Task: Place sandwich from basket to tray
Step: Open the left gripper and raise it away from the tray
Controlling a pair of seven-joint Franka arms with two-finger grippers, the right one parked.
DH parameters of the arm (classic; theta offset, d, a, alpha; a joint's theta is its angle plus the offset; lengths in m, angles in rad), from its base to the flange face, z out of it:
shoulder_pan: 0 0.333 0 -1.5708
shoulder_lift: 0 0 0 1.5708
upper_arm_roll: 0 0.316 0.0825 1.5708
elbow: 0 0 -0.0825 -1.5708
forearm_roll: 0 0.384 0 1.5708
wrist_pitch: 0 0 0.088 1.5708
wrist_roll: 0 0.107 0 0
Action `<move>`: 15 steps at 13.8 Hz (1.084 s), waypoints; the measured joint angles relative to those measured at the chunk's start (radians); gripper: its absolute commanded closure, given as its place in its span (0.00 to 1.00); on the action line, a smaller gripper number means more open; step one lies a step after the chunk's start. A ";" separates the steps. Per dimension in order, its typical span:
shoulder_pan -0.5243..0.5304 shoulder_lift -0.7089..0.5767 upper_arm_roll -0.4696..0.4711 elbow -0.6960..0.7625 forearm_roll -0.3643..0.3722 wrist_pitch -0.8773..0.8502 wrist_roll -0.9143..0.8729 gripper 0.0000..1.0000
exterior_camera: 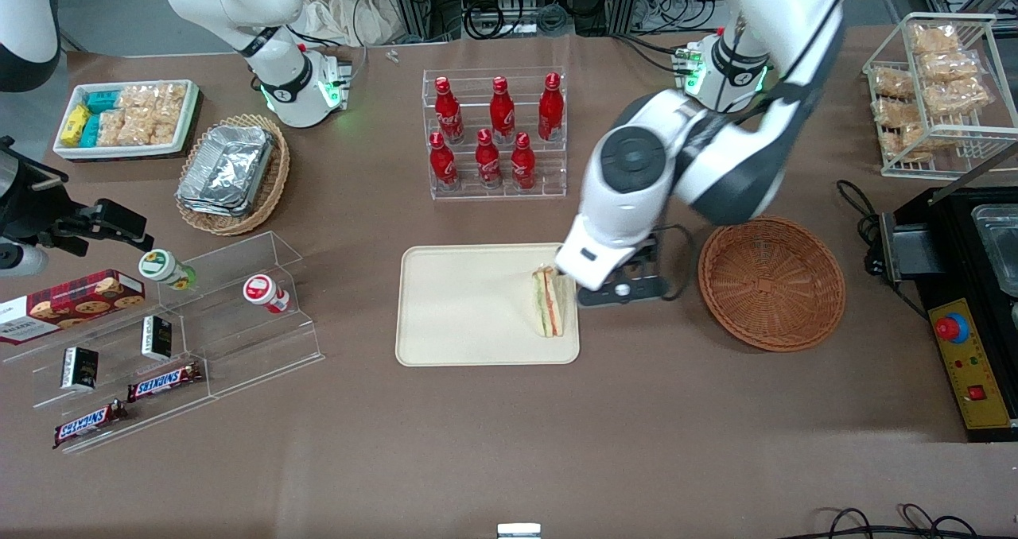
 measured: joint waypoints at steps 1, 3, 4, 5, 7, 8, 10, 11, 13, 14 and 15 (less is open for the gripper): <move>0.040 -0.031 0.002 -0.001 -0.032 -0.049 0.062 0.00; 0.127 -0.080 0.004 -0.002 -0.088 -0.133 0.188 0.00; 0.176 -0.107 0.005 -0.001 -0.117 -0.180 0.255 0.00; 0.225 -0.139 0.008 -0.001 -0.138 -0.233 0.318 0.00; 0.274 -0.212 0.062 0.000 -0.178 -0.334 0.402 0.00; 0.274 -0.252 0.118 -0.001 -0.201 -0.368 0.435 0.00; 0.273 -0.332 0.214 -0.016 -0.213 -0.428 0.510 0.00; 0.272 -0.375 0.255 -0.042 -0.213 -0.439 0.544 0.00; 0.272 -0.463 0.301 -0.120 -0.212 -0.433 0.580 0.00; 0.269 -0.496 0.305 -0.159 -0.211 -0.421 0.584 0.00; 0.260 -0.514 0.304 -0.184 -0.210 -0.408 0.584 0.00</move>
